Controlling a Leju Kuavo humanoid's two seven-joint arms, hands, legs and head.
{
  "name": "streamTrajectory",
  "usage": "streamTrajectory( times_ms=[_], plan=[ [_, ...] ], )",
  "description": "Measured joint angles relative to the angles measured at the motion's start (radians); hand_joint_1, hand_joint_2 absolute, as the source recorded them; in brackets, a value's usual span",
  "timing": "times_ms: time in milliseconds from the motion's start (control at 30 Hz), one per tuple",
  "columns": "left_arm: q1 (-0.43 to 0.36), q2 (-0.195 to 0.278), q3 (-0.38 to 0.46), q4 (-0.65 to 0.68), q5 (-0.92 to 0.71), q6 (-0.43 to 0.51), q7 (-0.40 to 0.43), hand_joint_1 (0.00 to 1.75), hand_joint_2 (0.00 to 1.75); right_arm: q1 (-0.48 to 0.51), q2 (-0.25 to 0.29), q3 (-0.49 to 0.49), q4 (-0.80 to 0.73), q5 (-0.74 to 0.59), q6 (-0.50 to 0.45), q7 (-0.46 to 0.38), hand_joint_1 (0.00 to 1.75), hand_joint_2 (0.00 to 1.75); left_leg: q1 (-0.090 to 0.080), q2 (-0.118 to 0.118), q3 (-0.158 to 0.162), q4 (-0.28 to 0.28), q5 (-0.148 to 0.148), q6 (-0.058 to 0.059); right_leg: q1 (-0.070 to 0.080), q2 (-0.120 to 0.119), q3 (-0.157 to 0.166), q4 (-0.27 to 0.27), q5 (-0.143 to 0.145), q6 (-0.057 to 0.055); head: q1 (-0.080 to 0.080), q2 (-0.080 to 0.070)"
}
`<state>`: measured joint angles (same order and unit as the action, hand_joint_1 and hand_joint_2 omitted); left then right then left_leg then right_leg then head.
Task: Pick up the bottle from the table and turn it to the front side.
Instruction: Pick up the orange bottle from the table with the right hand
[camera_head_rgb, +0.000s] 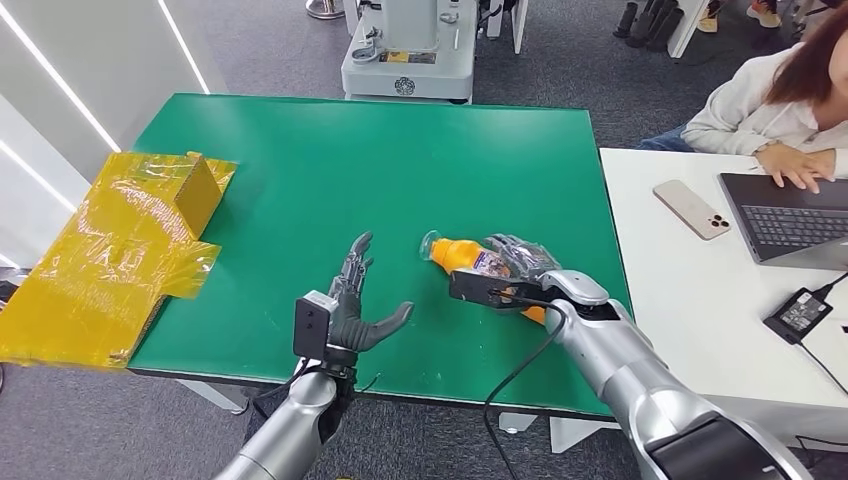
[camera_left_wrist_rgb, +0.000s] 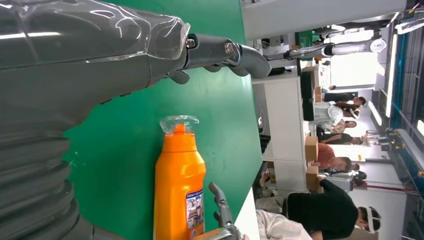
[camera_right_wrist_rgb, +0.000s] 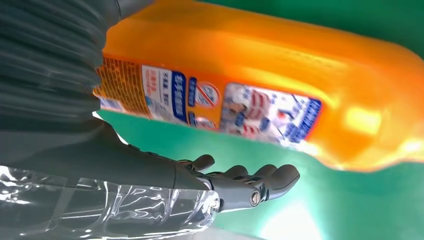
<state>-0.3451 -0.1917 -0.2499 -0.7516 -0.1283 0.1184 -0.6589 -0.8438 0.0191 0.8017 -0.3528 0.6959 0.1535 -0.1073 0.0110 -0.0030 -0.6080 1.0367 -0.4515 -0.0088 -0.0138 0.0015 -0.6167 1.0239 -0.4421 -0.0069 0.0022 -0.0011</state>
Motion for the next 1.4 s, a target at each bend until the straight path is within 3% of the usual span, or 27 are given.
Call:
streamTrajectory(
  times_ms=[233,367,533,833,1100,1267,1400],
  plan=[
    [0.017,0.001,0.0,-0.021,-0.001,-0.005,0.01,0.0,1.75,0.028,-0.043,0.001,0.005,-0.01,0.017,0.007,0.0,1.75,0.0,0.0,0.0,0.0,0.0,0.0,0.0,0.0,0.0,0.0,0.0,0.0,0.0,0.0],
    [0.023,0.002,0.0,-0.027,0.001,-0.008,0.014,0.0,1.75,0.032,-0.056,0.001,0.005,-0.016,0.028,0.01,1.75,1.75,0.0,0.0,0.001,0.0,0.0,0.0,0.0,0.0,0.0,0.0,0.0,0.0,0.0,0.0],
    [0.025,0.002,0.0,-0.029,0.017,-0.03,0.021,0.0,1.75,0.04,-0.074,-0.003,0.003,-0.028,0.049,0.006,1.75,1.75,0.0,0.0,0.002,0.0,0.0,0.0,0.0,0.0,0.002,0.0,0.0,0.0,0.0,0.0],
    [0.026,0.003,0.0,-0.029,0.023,-0.037,0.021,0.0,1.75,0.069,-0.093,-0.027,-0.01,-0.04,0.002,-0.015,1.75,1.75,0.0,0.0,0.004,0.0,0.0,0.0,0.0,0.0,0.005,-0.001,0.0,0.0,0.0,0.0],
    [0.033,0.007,0.0,-0.045,0.029,-0.036,0.019,0.0,1.75,0.12,-0.101,-0.099,-0.052,-0.141,-0.067,-0.147,1.75,1.75,0.0,0.001,0.006,0.0,0.0,0.0,0.0,0.001,0.007,-0.001,0.0,0.001,0.0,0.0],
    [0.063,0.009,0.0,-0.089,0.029,-0.032,0.024,0.0,1.75,0.262,-0.099,-0.209,-0.209,-0.345,-0.085,-0.32,1.75,1.75,0.001,-0.001,0.005,0.0,0.0,0.0,0.001,-0.001,0.006,-0.001,0.0,0.001,0.0,0.0],
    [0.089,0.011,0.0,-0.128,0.034,-0.027,0.038,0.0,1.75,0.409,-0.09,-0.278,-0.41,-0.44,-0.146,-0.339,1.75,1.75,0.001,-0.002,0.001,-0.001,0.0,0.0,0.001,-0.002,0.002,0.0,-0.001,0.001,0.0,0.0]
  ],
)
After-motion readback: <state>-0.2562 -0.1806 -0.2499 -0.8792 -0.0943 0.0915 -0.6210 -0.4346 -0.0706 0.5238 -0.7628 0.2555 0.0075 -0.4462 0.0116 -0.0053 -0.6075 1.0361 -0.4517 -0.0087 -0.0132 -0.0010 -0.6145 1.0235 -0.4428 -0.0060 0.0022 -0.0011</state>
